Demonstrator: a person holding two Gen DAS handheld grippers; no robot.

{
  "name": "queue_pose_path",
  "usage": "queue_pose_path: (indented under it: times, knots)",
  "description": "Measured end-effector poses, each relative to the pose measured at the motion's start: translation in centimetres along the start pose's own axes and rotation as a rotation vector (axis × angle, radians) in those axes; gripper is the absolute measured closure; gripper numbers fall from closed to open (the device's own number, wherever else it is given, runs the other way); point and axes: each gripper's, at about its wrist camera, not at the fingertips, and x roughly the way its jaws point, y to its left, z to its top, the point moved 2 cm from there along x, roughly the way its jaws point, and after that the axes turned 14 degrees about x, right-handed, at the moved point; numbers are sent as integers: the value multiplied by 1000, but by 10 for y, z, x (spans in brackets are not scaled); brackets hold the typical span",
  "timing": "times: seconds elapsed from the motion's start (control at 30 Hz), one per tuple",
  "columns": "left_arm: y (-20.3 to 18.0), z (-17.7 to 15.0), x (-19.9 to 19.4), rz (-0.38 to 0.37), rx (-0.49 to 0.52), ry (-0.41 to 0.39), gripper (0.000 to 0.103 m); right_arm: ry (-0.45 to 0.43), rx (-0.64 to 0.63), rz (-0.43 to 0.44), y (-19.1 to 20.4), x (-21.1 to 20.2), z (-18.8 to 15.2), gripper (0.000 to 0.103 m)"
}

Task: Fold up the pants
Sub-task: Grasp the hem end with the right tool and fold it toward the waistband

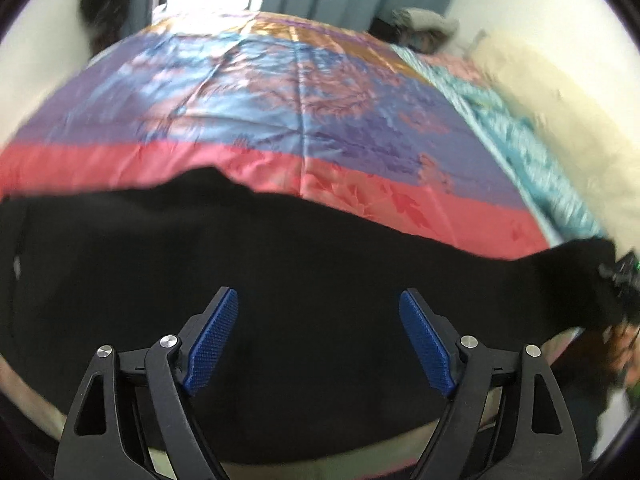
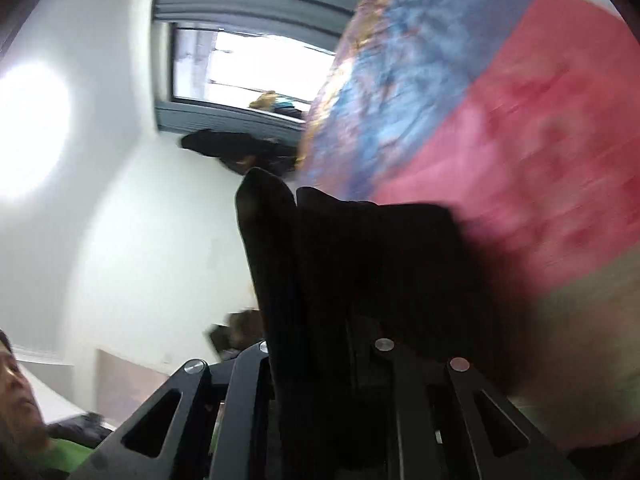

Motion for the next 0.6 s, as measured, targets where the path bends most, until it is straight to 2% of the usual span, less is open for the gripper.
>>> queue_pose_path:
  times: [0.13, 0.27, 0.3, 0.43, 0.47, 0.5, 0.53, 0.57, 0.6]
  knots:
    - [32, -16, -16, 38, -82, -14, 18, 25, 43, 82, 26, 82, -32, 88]
    - [61, -31, -42, 69, -131, -46, 18, 55, 57, 80, 41, 181, -57, 88]
    - [67, -34, -49, 76, -139, -51, 18, 56, 57, 66, 44, 205, -64, 88]
    - [86, -47, -68, 102, -156, -64, 18, 41, 7, -87, 48, 299, -95, 84]
    - [88, -51, -71, 104, -158, -65, 18, 38, 5, -138, 47, 317, -102, 75]
    - [89, -53, -73, 105, -157, -65, 18, 45, 2, -191, 45, 335, -110, 55]
    - [89, -55, -75, 108, -154, -63, 18, 76, 1, -216, 44, 354, -119, 45]
    - [89, -56, -77, 109, -151, -63, 18, 102, 1, -219, 46, 366, -125, 38]
    - [88, -58, -79, 106, -146, -63, 18, 122, 1, -217, 47, 371, -129, 38]
